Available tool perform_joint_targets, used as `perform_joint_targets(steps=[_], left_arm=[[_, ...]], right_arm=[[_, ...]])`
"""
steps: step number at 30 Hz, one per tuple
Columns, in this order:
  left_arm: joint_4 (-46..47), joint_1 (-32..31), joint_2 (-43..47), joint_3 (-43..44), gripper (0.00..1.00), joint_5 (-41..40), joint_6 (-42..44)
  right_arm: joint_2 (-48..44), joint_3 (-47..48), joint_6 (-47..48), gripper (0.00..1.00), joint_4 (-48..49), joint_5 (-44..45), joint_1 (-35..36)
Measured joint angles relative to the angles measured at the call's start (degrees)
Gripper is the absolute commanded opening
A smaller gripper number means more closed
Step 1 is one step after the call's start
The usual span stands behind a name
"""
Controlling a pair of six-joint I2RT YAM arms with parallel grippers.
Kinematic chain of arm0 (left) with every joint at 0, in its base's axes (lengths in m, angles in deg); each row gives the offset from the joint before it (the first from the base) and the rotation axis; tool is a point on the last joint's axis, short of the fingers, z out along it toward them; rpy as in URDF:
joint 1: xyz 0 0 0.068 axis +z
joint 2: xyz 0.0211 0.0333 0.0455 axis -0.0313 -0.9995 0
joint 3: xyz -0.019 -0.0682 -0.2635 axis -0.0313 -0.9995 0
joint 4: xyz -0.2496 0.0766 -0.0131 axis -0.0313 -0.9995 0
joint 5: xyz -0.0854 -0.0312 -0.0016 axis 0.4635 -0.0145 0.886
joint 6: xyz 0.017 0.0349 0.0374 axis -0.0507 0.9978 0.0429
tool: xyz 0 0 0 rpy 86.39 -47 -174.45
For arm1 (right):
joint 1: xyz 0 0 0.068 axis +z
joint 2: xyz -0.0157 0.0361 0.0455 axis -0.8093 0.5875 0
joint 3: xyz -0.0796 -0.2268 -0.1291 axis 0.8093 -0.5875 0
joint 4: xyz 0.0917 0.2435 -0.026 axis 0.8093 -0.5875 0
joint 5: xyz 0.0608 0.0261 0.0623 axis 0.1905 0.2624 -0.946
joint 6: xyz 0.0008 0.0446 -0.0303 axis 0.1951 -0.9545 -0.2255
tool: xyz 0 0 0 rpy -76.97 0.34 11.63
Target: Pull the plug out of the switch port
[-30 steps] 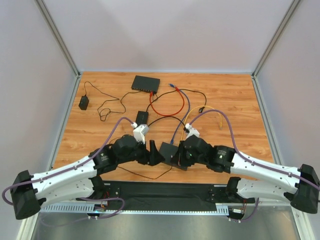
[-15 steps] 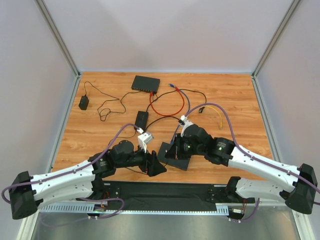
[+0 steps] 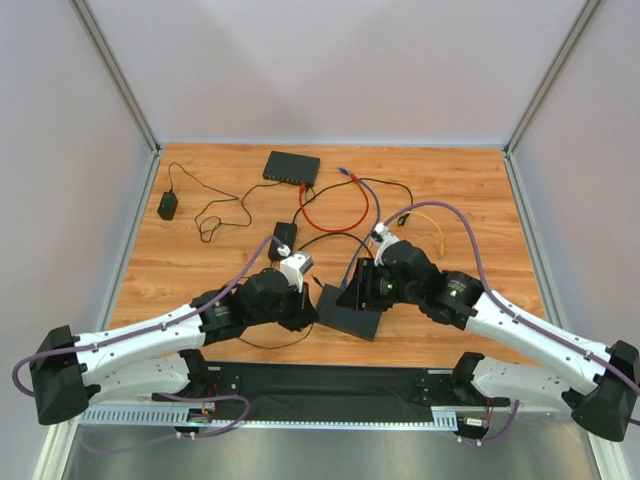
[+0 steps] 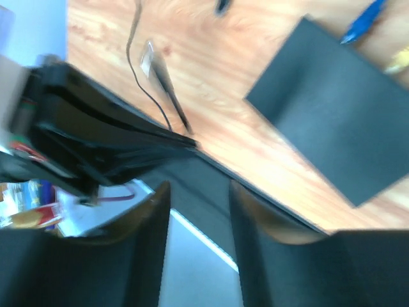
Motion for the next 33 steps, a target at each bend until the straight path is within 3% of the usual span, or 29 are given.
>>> perform_joint_targets(steps=[3,6,13,19,27,33], left_arm=[[-6.45,2.34,-0.87,4.22,0.0,-4.37,-1.18],[-11.39,8.79,-0.74,6.01,0.0,-6.29,-1.92],[-21.33,27.41,-1.14,8.92,0.0,-10.47,-0.74],[-19.28,40.76,-8.79,13.16,0.0,-8.79,2.64],[-14.86,43.82,-30.45,23.37,0.0,-5.46,3.52],[-14.45,44.19,-38.42,29.38,0.06,-6.51,3.3]], right_arm=[[-0.85,0.37,2.25,0.57,-2.95,0.87,-3.69],[-1.68,0.72,4.42,0.66,-5.86,1.68,-8.22],[-2.21,0.5,9.55,0.66,-10.03,2.45,-17.11],[0.52,-1.75,12.46,0.66,-9.22,-0.74,-20.79],[2.99,-4.37,14.19,0.67,-7.76,-3.91,-21.05],[4.33,-4.68,15.32,0.68,-8.37,-4.92,-21.05]])
